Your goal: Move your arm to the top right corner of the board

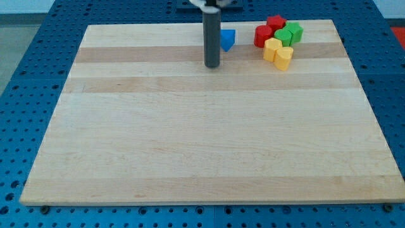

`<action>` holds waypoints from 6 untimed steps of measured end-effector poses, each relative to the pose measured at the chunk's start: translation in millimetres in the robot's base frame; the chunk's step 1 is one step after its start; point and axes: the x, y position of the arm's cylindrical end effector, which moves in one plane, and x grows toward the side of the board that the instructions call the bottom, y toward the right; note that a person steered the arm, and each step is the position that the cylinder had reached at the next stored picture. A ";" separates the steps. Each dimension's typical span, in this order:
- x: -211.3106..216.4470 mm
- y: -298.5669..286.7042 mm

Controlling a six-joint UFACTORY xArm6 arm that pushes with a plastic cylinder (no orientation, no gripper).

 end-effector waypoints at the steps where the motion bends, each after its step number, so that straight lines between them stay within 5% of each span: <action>1: 27.0 55.7; 2: 73.6 72.2; 3: 94.3 147.7; 5: 2.5 306.3; 6: -92.8 302.0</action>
